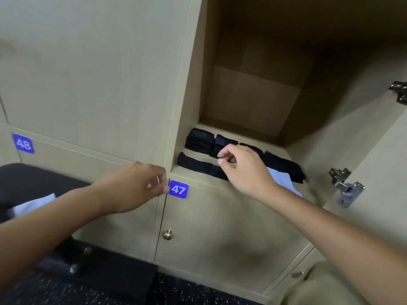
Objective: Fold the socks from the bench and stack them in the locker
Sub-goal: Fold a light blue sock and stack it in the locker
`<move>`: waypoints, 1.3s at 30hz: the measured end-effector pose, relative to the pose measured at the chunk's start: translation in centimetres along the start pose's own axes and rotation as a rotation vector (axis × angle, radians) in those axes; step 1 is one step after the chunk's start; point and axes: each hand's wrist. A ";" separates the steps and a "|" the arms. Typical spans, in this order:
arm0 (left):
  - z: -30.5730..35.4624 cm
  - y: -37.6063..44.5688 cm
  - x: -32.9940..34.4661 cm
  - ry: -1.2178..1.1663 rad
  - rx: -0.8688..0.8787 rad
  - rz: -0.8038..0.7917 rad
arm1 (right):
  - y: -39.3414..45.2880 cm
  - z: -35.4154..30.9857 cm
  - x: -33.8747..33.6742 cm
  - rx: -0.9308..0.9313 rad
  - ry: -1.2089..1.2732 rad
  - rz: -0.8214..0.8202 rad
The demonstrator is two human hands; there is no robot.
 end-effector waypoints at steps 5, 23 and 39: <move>-1.5 -1.0 -2.3 -0.024 -0.056 0.037 | -2.0 -3.1 2.8 -0.131 0.032 -0.046; -14.7 -8.0 -6.4 0.192 -0.512 0.003 | -3.2 -10.6 8.8 -0.207 0.299 -0.461; -16.4 -7.1 -5.8 0.314 -0.483 -0.084 | -2.5 -11.1 10.6 -0.149 0.323 -0.547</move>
Point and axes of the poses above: each hand's wrist, its own y-axis towards the middle knuckle, its own x-axis out of the palm, z = x × y, and after that the axes turned 5 degrees about z, right-handed
